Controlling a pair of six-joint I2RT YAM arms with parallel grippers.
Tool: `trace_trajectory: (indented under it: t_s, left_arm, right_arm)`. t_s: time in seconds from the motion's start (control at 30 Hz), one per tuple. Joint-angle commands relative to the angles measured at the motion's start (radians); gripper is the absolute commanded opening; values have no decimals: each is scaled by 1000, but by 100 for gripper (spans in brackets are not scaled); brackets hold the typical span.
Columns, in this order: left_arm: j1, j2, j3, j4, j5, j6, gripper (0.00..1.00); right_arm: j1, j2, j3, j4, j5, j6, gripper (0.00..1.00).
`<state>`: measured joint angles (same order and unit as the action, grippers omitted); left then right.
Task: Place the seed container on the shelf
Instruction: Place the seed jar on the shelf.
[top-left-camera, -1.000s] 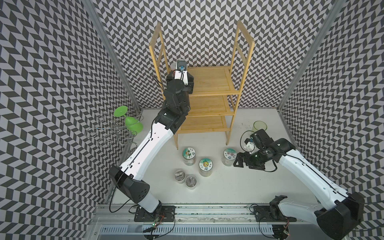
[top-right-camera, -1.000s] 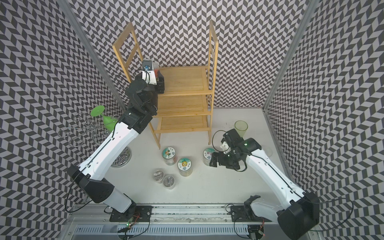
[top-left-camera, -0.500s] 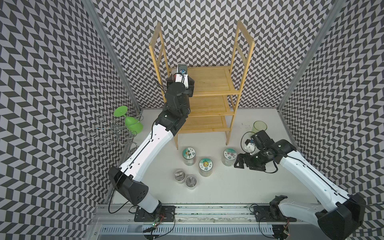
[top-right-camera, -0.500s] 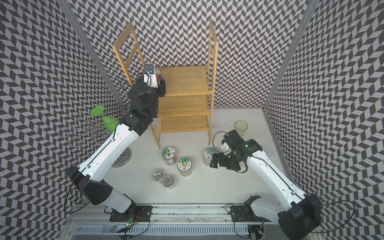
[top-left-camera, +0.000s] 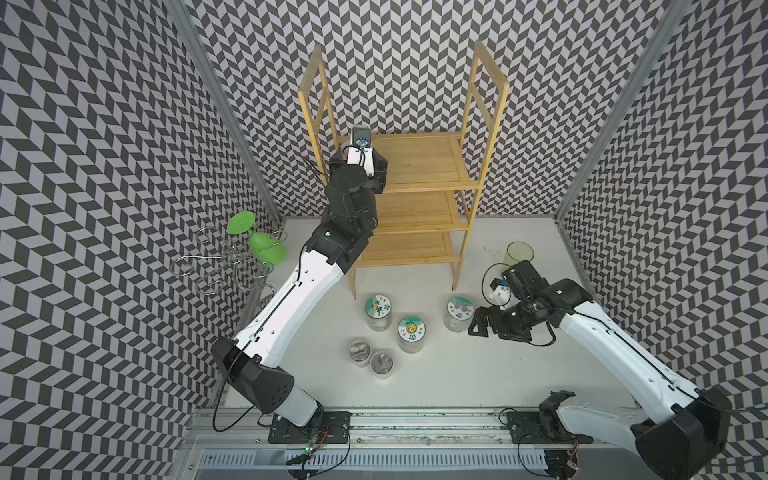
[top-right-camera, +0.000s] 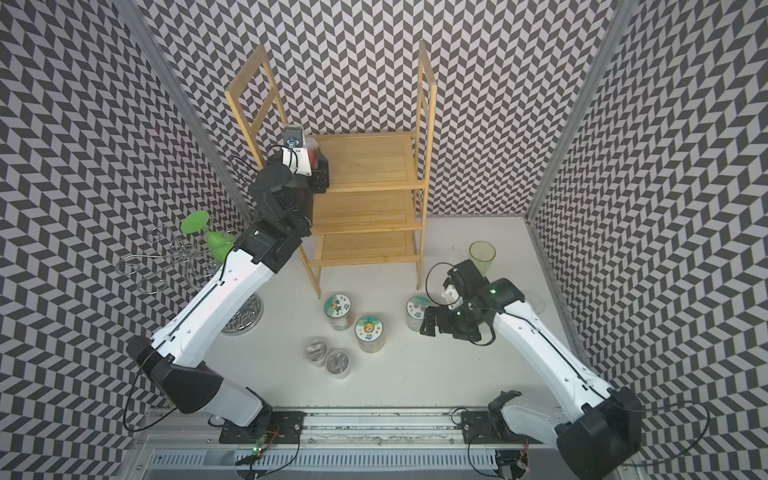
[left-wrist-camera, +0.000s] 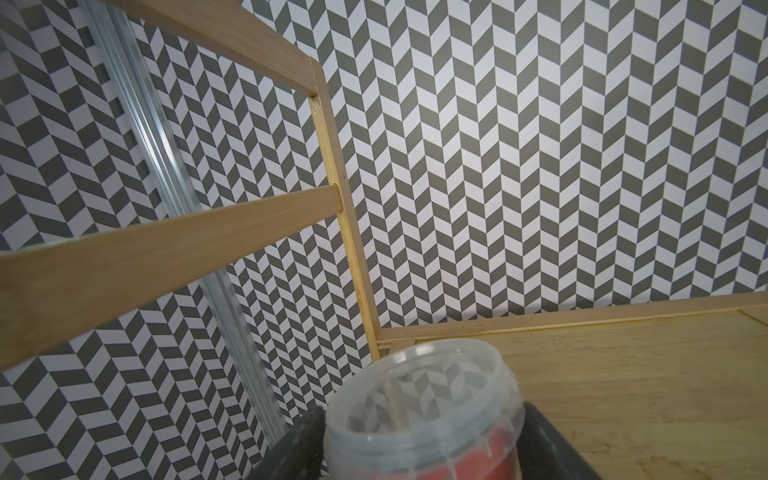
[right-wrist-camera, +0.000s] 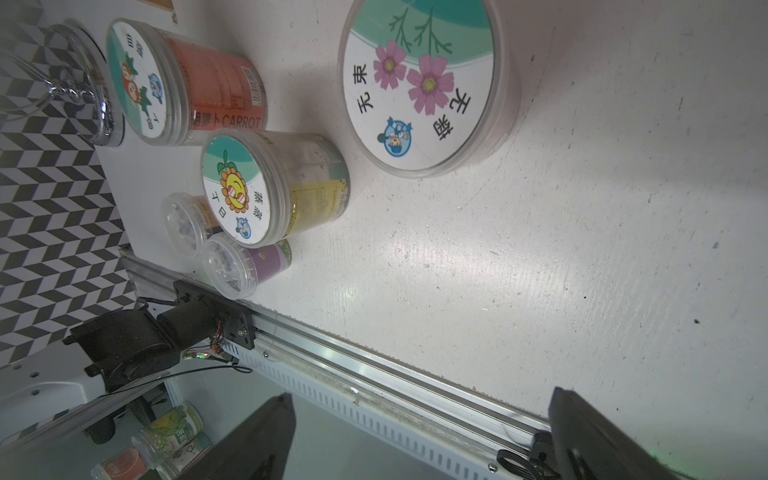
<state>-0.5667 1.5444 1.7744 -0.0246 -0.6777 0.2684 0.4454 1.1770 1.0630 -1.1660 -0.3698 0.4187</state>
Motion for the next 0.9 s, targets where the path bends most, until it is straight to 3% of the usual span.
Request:
trace_trajectory:
  t_s: [0.0,0.47,0.87]
  left_arm:
    - [5,-27,-4,-4,18,-5,73]
    - [5,-17,-6,-25,63,-21,71]
    - [-1,-25,-4,-74,75,-28,77]
  right_arm:
    - [-9,-2,9,23,9,-6,99]
    - [-19,8,14,26,8,-4,100]
    - [-19,25,25,31,8,-4,100]
